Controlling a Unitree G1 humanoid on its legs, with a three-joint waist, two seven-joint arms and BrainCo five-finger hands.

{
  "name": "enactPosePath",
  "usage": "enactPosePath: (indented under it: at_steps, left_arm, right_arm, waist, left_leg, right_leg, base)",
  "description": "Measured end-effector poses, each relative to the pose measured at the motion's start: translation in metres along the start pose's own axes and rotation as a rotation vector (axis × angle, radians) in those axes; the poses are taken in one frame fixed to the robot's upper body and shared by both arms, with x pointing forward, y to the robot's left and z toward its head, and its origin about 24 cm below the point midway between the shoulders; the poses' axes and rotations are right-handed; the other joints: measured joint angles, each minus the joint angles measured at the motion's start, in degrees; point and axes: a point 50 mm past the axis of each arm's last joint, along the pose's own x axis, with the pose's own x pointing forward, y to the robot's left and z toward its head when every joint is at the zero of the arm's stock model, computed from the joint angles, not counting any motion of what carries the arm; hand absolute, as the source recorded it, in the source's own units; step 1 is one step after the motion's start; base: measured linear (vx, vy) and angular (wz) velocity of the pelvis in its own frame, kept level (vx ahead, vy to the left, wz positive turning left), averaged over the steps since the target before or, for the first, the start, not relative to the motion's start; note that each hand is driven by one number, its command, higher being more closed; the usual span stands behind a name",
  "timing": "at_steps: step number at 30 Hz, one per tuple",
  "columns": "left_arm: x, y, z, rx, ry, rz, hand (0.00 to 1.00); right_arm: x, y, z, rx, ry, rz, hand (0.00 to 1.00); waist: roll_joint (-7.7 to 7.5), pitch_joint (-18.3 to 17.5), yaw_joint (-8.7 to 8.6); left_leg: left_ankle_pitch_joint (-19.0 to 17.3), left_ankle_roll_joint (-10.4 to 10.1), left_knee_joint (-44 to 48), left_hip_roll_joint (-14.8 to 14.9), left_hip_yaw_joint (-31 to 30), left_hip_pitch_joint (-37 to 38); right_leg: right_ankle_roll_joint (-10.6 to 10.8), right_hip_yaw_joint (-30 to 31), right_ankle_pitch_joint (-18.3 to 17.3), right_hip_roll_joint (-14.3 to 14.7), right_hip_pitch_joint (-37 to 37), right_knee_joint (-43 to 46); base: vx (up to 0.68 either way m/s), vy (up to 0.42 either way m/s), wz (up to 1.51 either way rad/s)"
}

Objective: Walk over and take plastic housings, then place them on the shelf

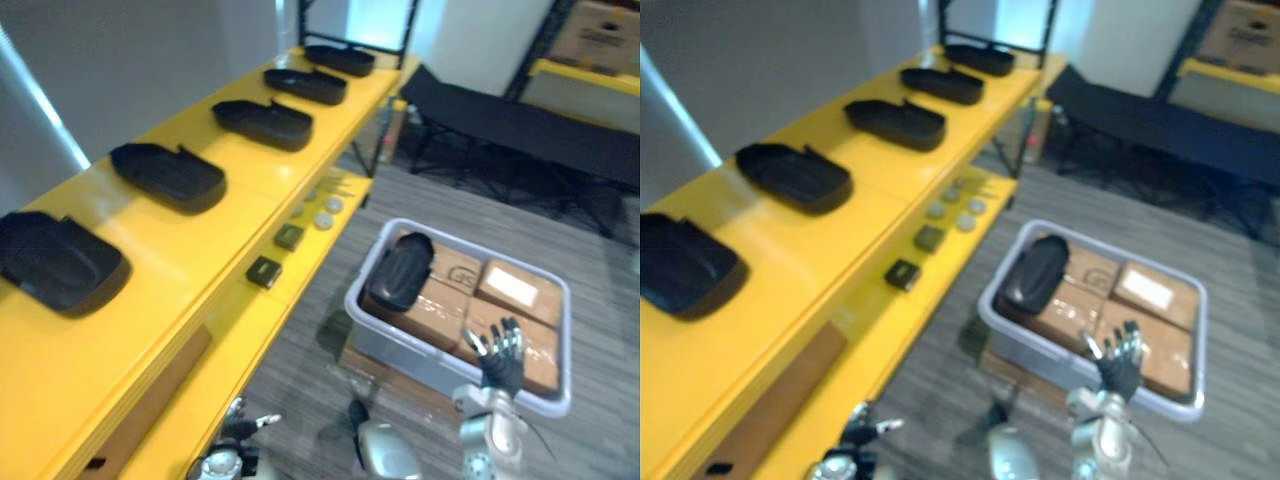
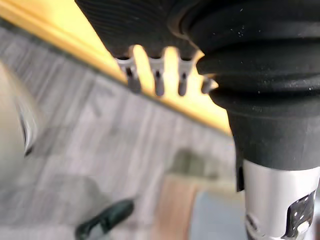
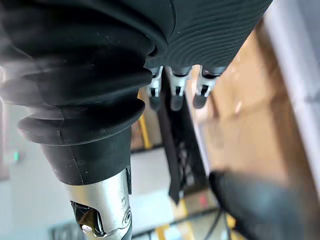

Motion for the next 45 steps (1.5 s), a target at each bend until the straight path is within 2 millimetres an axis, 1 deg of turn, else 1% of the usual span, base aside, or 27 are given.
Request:
enactPosePath:
  at_steps: [1,3,4,5,6,7,8,9,10,11,12,13,14,15,17,18,20,21,26,31,36,38,40,42,43,44,45]
  left_arm:
    - [0.001,0.010,-0.008,-0.008,0.043,0.032,0.00]
    - [0.001,0.024,-0.018,-0.039,0.088,0.080,0.00]
    - [0.000,0.040,-0.024,-0.085,0.121,0.135,0.00]
    - [0.000,0.055,-0.027,-0.088,0.137,0.176,0.00]
    - [-0.003,0.064,-0.039,-0.106,0.194,0.206,0.00]
    - [-0.005,0.064,-0.048,-0.110,0.230,0.211,0.00]
    - [-0.013,0.064,-0.067,-0.116,0.299,0.216,0.00]
    - [-0.019,0.063,-0.080,-0.133,0.337,0.222,0.00]
    - [-0.021,0.066,-0.082,-0.132,0.345,0.231,0.00]
    - [-0.024,0.072,-0.087,-0.131,0.359,0.249,0.00]
    - [-0.029,0.077,-0.094,-0.150,0.376,0.270,0.00]
    - [-0.029,0.078,-0.094,-0.154,0.372,0.273,0.00]
    - [-0.025,0.069,-0.089,-0.186,0.349,0.259,0.00]
    - [-0.023,0.060,-0.084,-0.217,0.318,0.245,0.00]
    - [-0.022,0.049,-0.081,-0.272,0.287,0.226,0.00]
    - [-0.023,0.042,-0.081,-0.306,0.280,0.217,0.00]
    - [-0.023,0.038,-0.079,-0.311,0.243,0.214,0.00]
    - [-0.023,0.039,-0.077,-0.300,0.221,0.214,0.00]
    - [-0.021,0.040,-0.069,-0.209,0.158,0.199,0.00]
    - [-0.018,0.043,-0.059,-0.174,0.116,0.195,0.00]
    - [-0.016,0.043,-0.058,-0.139,0.155,0.186,0.00]
    - [-0.017,0.043,-0.062,-0.136,0.195,0.193,0.00]
    - [-0.021,0.044,-0.073,-0.162,0.253,0.205,0.00]
    - [-0.028,0.041,-0.091,-0.227,0.341,0.217,0.00]
    - [-0.031,0.041,-0.095,-0.250,0.362,0.223,0.00]
    - [-0.034,0.040,-0.101,-0.303,0.392,0.233,0.00]
    - [-0.037,0.039,-0.107,-0.340,0.418,0.234,0.00]
  right_arm:
    - [-0.001,0.001,0.000,0.006,-0.004,0.001,0.00]
    - [-0.001,0.009,0.000,0.017,-0.014,0.017,0.00]
    - [0.000,0.015,-0.001,0.025,-0.013,0.031,0.00]
    - [0.002,0.018,-0.002,0.022,-0.010,0.037,0.00]
    - [0.008,0.022,-0.002,0.017,-0.015,0.038,0.00]
    - [0.009,0.024,-0.002,0.017,-0.017,0.038,0.00]
    - [0.015,0.023,-0.001,0.003,-0.026,0.022,0.00]
    - [0.017,0.023,-0.001,0.003,-0.023,0.019,0.00]
    - [0.017,0.022,-0.003,-0.004,-0.009,0.013,0.00]
    - [0.014,0.018,-0.011,-0.022,0.036,0.001,0.00]
    - [0.011,0.015,-0.021,-0.042,0.088,0.001,0.00]
    - [0.012,0.015,-0.021,-0.046,0.095,0.005,0.00]
    - [0.017,0.013,-0.019,-0.067,0.099,0.020,0.00]
    - [0.021,0.007,-0.019,-0.093,0.105,0.025,0.00]
    - [0.024,0.000,-0.022,-0.125,0.131,0.041,0.00]
    - [0.025,-0.002,-0.022,-0.140,0.138,0.053,0.00]
    - [0.025,-0.001,-0.022,-0.137,0.143,0.070,0.00]
    - [0.023,-0.001,-0.024,-0.127,0.151,0.079,0.00]
    - [0.013,-0.007,-0.032,-0.138,0.198,0.091,0.00]
    - [0.006,0.002,-0.047,-0.174,0.282,0.164,0.00]
    - [0.002,0.009,-0.056,-0.161,0.317,0.130,0.00]
    - [-0.001,0.007,-0.060,-0.156,0.339,0.111,0.00]
    - [-0.002,0.006,-0.062,-0.160,0.348,0.108,0.00]
    - [-0.003,0.006,-0.064,-0.148,0.361,0.111,0.00]
    - [-0.004,0.006,-0.065,-0.146,0.367,0.111,0.00]
    - [-0.006,0.003,-0.069,-0.147,0.392,0.105,0.00]
    - [-0.007,-0.001,-0.071,-0.159,0.412,0.103,0.00]
  waist:
    - [-0.08,-0.1,0.38]
    - [-0.52,-0.3,1.52]
    - [-1.35,-0.8,2.34]
    - [-2.45,-1.5,3.01]
    - [-1.57,-1.4,4.12]
    - [-1.07,-1.7,4.43]
    - [-0.81,-1.8,5.01]
    - [-0.61,-1.8,4.63]
    - [-1.79,-2.2,4.77]
    - [-2.04,-2.3,5.42]
    - [-2.35,-2.7,6.44]
    - [-2.22,-2.8,6.88]
    - [-1.01,-1.9,6.37]
    - [0.40,-1.0,5.98]
    - [1.35,-0.4,6.03]
    - [1.80,-0.7,6.57]
    - [1.84,-0.7,6.85]
    - [1.43,-0.6,6.85]
    - [0.49,-0.7,6.72]
    - [-0.17,-1.5,6.91]
    - [-0.26,-1.6,7.03]
    - [-0.32,-1.7,7.02]
    - [0.06,-1.8,7.13]
    - [1.82,-2.4,7.05]
    - [2.05,-2.5,7.12]
    - [2.30,-2.5,7.04]
    - [2.62,-2.9,7.20]
  left_leg:
    - [1.8,-0.6,-1.7,1.1,1.1,-0.1]
    - [4.3,-1.2,-4.2,2.3,3.9,0.0]
    - [5.8,-1.8,-5.1,2.5,5.6,-0.5]
    - [6.3,-2.3,-5.0,2.5,6.7,-0.9]
    - [7.2,-1.3,-7.4,2.5,6.1,-0.9]
    - [7.7,-1.0,-10.1,1.2,5.2,-0.7]
    - [11.3,-0.9,-16.4,-0.7,4.5,1.9]
    - [13.1,-2.7,-17.7,-0.7,6.8,1.9]
    - [13.2,-2.9,-17.2,-1.1,7.1,1.8]
    - [13.4,-3.2,-16.3,-0.9,8.7,1.7]
    - [13.9,-4.3,-15.5,0.5,10.3,1.0]
    - [14.2,-4.9,-15.5,0.8,10.6,0.6]
    - [15.0,-5.7,-15.6,2.1,10.1,-0.4]
    - [15.7,-6.4,-15.9,2.8,9.3,-1.4]
    - [16.2,-6.8,-17.0,2.5,7.1,-2.0]
    - [16.2,-6.8,-18.2,1.5,4.9,-1.9]
    - [15.9,-6.7,-19.4,0.2,3.5,-1.2]
    - [15.7,-6.8,-19.7,-0.3,2.9,-0.9]
    - [14.6,-6.8,-19.7,-1.8,2.0,0.9]
    - [13.0,-5.7,-18.1,-3.3,-1.0,0.8]
    - [12.3,-4.7,-17.9,-4.8,-1.9,0.8]
    - [11.6,-4.8,-17.1,-4.4,-1.8,1.0]
    - [9.4,-5.2,-13.8,-2.9,-0.8,0.9]
    - [6.2,-5.9,-7.5,0.8,0.3,0.8]
    - [6.1,-5.9,-5.4,1.5,0.0,0.6]
    - [6.8,-4.2,0.8,2.5,-2.6,-1.6]
    - [8.1,-0.8,6.1,3.2,-4.9,-4.3]
  right_leg:
    - [0.1,-2.4,-3.6,-1.9,-0.2,7.7]
    - [-0.1,-4.3,-5.0,-5.6,0.4,13.4]
    - [0.1,-5.7,-2.9,-9.3,1.5,14.6]
    - [1.9,-6.6,-1.0,-10.6,2.2,11.5]
    - [1.4,-9.4,-0.7,-9.0,2.5,7.4]
    - [1.2,-9.7,-0.5,-8.1,3.1,4.2]
    - [2.3,-8.3,-0.2,-7.2,5.7,-4.4]
    - [2.1,-9.8,-4.8,-8.8,5.4,-2.5]
    - [2.5,-10.9,-6.5,-10.2,5.8,-1.5]
    - [4.5,-12.8,-6.7,-11.1,7.1,-3.9]
    - [7.0,-15.5,-6.9,-9.1,9.7,-11.5]
    - [8.0,-15.9,-6.8,-8.5,10.5,-14.5]
    - [8.2,-16.7,-4.5,-6.5,10.9,-18.1]
    - [7.4,-16.5,-2.9,-5.0,10.9,-20.4]
    - [7.0,-15.3,-1.3,-3.7,10.8,-23.3]
    - [6.9,-13.9,0.0,-3.2,10.4,-25.0]
    - [6.9,-12.3,1.6,-2.9,10.5,-27.2]
    - [6.7,-11.6,2.2,-2.8,10.6,-28.0]
    - [7.0,-10.7,3.0,-3.3,12.0,-29.0]
    - [7.3,-10.4,3.4,-4.3,12.4,-29.1]
    - [7.7,-10.2,3.7,-5.5,12.7,-28.6]
    - [7.7,-10.1,3.7,-5.3,13.1,-28.6]
    - [7.6,-9.2,3.6,-4.3,13.6,-28.6]
    - [6.4,-8.2,1.8,-1.8,14.6,-28.3]
    - [6.3,-8.0,1.0,-1.4,14.6,-27.8]
    - [5.9,-7.7,-0.1,-1.1,14.6,-26.4]
    - [5.3,-8.2,-0.9,-0.9,14.6,-24.6]
  base:
    - [-0.10,-0.043,-0.71]
    - [-0.06,-0.158,-0.76]
    - [-0.04,-0.223,-0.91]
    - [-0.07,-0.217,-1.31]
    - [-0.10,-0.137,-1.22]
    - [-0.15,-0.069,-1.43]
    - [-0.10,-0.085,-1.11]
    - [-0.07,-0.123,-0.94]
    - [-0.02,-0.233,-0.55]
    - [-0.04,-0.237,-0.68]
    - [-0.06,-0.255,-0.73]
    - [-0.13,-0.310,-0.58]
    - [-0.15,-0.269,-0.19]
    - [-0.17,-0.215,-0.12]
    - [-0.14,-0.090,-0.30]
    - [-0.12,-0.067,-0.50]
    - [-0.09,-0.033,-0.53]
    - [-0.08,-0.015,-0.39]
    - [-0.05,0.021,-0.10]
    - [0.00,0.057,-0.05]
    - [0.02,0.055,0.00]
    - [0.00,0.006,-0.06]
    - [-0.03,0.009,-0.32]
    - [-0.05,0.000,-0.46]
    - [-0.04,-0.013,-0.38]
    - [-0.01,-0.063,-0.36]
    - [0.02,-0.075,-0.33]
